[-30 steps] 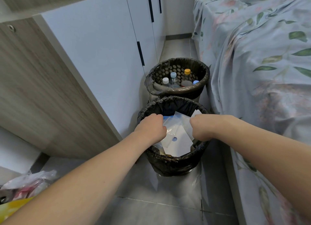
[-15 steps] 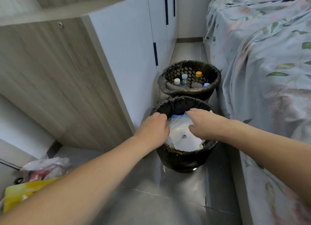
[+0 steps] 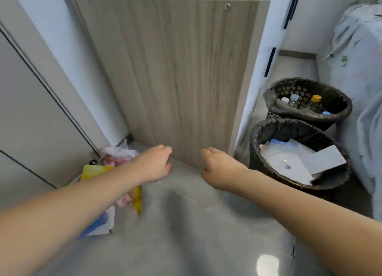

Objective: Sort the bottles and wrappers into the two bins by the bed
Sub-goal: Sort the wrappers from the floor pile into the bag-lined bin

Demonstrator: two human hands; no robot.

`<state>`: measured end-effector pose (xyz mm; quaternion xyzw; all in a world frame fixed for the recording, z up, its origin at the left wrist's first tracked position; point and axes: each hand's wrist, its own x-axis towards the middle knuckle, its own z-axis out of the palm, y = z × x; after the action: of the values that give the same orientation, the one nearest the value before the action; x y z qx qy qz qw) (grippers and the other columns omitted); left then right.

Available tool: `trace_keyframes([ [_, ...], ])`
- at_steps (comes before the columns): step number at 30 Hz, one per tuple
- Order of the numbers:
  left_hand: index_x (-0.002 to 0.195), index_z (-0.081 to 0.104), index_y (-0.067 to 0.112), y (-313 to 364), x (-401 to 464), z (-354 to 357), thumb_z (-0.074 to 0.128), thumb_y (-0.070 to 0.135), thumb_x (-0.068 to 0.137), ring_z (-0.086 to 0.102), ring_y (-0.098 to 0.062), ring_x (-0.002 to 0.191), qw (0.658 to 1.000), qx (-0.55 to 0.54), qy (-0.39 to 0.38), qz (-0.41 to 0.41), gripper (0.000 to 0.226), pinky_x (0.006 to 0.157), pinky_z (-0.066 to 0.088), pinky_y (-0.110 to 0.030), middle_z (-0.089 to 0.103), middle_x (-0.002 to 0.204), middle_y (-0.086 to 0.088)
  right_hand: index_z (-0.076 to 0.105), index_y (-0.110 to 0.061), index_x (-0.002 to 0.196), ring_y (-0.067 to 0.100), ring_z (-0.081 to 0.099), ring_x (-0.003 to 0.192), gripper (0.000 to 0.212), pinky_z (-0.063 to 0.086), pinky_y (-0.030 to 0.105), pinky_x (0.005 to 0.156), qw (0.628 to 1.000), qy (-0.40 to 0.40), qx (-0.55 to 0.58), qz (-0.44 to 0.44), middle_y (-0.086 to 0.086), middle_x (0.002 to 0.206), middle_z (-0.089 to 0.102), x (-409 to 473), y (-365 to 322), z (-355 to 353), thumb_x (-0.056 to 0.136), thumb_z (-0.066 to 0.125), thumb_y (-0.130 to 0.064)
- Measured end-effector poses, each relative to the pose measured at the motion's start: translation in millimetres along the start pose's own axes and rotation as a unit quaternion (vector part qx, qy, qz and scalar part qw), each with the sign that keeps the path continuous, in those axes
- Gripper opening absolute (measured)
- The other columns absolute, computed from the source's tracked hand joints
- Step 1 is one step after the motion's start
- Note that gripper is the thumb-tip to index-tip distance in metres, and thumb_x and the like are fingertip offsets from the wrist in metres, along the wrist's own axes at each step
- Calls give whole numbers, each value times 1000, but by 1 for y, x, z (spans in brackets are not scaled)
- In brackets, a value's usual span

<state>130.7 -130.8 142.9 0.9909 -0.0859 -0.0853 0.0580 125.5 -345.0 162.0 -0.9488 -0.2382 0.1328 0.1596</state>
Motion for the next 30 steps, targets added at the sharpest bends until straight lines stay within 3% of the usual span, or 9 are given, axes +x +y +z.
trace_keyframes([
  [3,125,52,11,-60,-15,11,54,33,93,52,-29,120,998,-14,-5,-64,39,98,43,-37,54,128,-12,47,-4,121,32,45,121,33,39,34,100,999,-30,5,-26,15,129,48,30,-45,26,91,45,-18],
  [10,132,50,14,-175,-57,60,54,32,94,51,-23,123,985,-46,-21,-162,42,97,41,-30,52,135,-6,42,-9,134,31,43,128,44,39,36,103,994,-105,5,-40,11,138,44,86,-122,93,91,45,-18],
  [12,126,52,18,-205,-74,84,55,32,92,52,-24,121,976,-65,-42,-202,37,99,42,-35,54,133,-6,45,-9,131,30,45,125,43,41,37,103,991,-122,2,-46,12,134,47,97,-136,114,90,47,-20],
  [15,104,53,21,-242,-110,125,57,35,89,60,-27,101,955,-136,-55,-258,22,84,50,-37,59,121,-9,51,-12,118,30,51,116,32,45,34,94,989,-143,-2,-47,10,123,53,110,-152,142,87,47,-19],
  [18,133,46,22,-263,-141,164,74,49,75,51,-27,119,937,-189,-48,-289,71,98,44,-37,48,133,-5,49,-15,125,30,51,117,39,45,35,95,985,-166,-3,-51,8,126,52,119,-163,164,87,45,-19],
  [20,142,38,21,-266,-150,186,80,56,62,46,-25,127,934,-215,-21,-285,97,104,40,-36,43,138,-3,47,-16,131,29,50,118,44,46,36,97,983,-178,-4,-39,7,130,51,125,-169,178,87,46,-20],
  [23,150,29,16,-257,-158,220,56,78,58,38,-24,135,937,-208,-1,-280,113,109,35,-35,35,148,-4,41,-15,135,30,49,120,47,46,36,98,983,-183,-6,-20,9,135,48,135,-174,200,89,47,-21],
  [26,147,36,5,-248,-163,250,42,67,79,39,-31,136,942,-170,65,-283,92,112,32,-39,39,149,-13,33,-17,142,29,47,123,53,42,36,98,983,-184,-8,2,8,138,45,140,-176,216,91,48,-25],
  [30,142,44,5,-247,-164,268,33,43,91,41,-30,135,917,-223,145,-298,65,115,28,-34,43,147,-13,28,-22,144,27,40,128,56,35,37,105,988,-148,-43,3,5,142,38,142,-182,230,92,47,-30],
])
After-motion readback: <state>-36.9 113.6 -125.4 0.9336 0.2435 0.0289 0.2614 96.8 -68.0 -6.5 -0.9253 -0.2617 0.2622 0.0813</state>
